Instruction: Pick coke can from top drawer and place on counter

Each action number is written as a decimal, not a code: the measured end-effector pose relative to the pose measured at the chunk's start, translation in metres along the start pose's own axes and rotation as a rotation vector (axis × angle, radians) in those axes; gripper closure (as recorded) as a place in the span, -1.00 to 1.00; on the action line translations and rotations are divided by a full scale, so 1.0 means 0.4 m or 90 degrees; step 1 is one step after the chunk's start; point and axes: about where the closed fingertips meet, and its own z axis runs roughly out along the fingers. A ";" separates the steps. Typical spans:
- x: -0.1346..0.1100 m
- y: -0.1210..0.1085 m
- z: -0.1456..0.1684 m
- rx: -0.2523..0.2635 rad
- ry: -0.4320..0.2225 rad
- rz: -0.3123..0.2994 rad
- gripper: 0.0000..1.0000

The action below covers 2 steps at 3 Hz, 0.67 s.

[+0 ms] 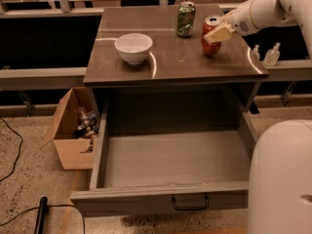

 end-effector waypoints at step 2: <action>0.038 -0.011 0.022 -0.001 0.020 0.029 -1.00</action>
Offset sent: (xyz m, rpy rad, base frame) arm 0.0073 -0.0205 -0.0127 -0.0019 0.0559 -0.0684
